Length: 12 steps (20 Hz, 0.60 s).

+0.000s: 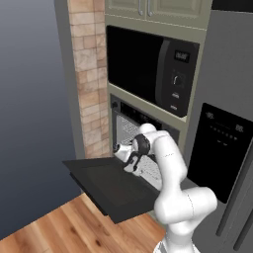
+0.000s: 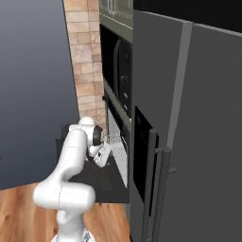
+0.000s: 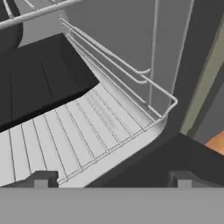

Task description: Take the baked cake out of the oven and place it on the plate for cooling. Then close the oven door.

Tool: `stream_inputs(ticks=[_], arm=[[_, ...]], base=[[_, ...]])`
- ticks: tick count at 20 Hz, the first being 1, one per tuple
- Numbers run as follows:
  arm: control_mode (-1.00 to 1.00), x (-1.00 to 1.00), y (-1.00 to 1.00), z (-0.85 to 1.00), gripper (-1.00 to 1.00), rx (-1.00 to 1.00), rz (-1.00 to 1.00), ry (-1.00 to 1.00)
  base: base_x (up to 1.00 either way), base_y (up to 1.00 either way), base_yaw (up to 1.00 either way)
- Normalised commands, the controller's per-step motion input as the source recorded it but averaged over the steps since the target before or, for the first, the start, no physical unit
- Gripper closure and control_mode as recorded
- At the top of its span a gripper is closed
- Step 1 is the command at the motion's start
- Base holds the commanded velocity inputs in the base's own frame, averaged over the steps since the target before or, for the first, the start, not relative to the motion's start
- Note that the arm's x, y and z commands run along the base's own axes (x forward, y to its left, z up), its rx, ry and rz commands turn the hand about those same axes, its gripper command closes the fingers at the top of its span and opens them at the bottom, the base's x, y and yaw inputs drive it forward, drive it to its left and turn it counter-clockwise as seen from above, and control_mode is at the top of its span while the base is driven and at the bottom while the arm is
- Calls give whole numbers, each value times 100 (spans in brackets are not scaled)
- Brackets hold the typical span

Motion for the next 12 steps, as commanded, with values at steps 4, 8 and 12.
stream_inputs(ticks=[4,8,12], arm=[[-100,-100,100,78,-100,-2,21,0],[-100,-100,100,71,-100,0,17,0],[-100,-97,100,74,-100,-3,6,-2]], base=[[0,0,0],[0,0,0],[0,0,0]])
